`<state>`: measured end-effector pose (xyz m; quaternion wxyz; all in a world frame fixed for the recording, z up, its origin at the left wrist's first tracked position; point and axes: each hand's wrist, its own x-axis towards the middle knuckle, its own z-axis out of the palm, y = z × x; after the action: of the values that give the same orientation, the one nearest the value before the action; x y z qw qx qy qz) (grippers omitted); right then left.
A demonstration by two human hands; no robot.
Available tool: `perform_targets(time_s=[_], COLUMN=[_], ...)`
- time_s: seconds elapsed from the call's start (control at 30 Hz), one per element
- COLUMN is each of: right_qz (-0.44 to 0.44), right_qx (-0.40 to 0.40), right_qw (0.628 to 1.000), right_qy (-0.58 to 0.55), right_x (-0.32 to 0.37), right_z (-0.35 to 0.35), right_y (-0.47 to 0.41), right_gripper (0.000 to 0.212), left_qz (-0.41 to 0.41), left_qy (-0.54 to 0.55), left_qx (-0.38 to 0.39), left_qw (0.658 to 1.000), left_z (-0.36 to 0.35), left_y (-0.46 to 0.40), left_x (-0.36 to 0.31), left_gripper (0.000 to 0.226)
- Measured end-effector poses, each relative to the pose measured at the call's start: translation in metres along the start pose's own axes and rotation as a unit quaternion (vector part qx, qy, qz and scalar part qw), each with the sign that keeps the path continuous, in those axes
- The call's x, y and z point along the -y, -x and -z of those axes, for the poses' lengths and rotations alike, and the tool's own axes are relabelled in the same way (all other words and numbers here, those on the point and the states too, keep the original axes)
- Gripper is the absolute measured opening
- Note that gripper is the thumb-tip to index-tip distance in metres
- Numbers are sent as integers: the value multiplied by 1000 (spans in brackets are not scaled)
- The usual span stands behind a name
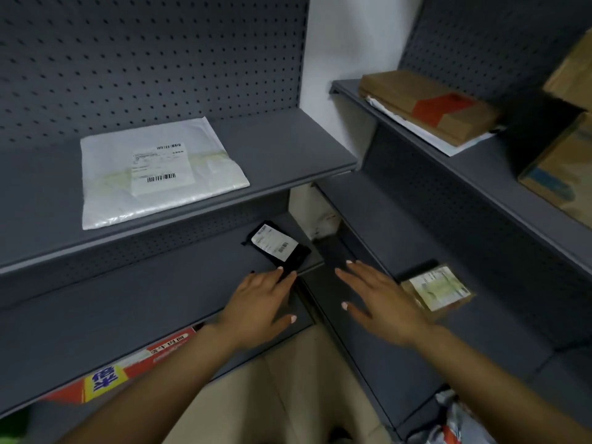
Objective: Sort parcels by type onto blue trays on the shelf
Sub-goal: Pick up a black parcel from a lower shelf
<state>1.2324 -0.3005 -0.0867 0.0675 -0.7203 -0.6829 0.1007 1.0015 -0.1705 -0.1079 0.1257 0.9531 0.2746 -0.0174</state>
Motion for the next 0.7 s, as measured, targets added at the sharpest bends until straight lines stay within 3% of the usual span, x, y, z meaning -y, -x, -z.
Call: perform_targets(time_s=[0.27, 0.4, 0.7], right_qz=[76, 109, 92], right_qx=[62, 96, 147], right_qw=[995, 989, 985], right_qy=[2, 9, -3], right_x=[-79, -112, -147], right_z=[-10, -20, -56], right_y=[-81, -112, -179], right_gripper=[62, 63, 65], left_qz=[124, 163, 254], left_qy=[22, 29, 60], left_qx=[4, -10, -16], left_qw=[992, 986, 965], left_z=[-19, -29, -66], left_y=[-54, -75, -112], left_x=[-13, -19, -7], left_gripper=[94, 80, 76])
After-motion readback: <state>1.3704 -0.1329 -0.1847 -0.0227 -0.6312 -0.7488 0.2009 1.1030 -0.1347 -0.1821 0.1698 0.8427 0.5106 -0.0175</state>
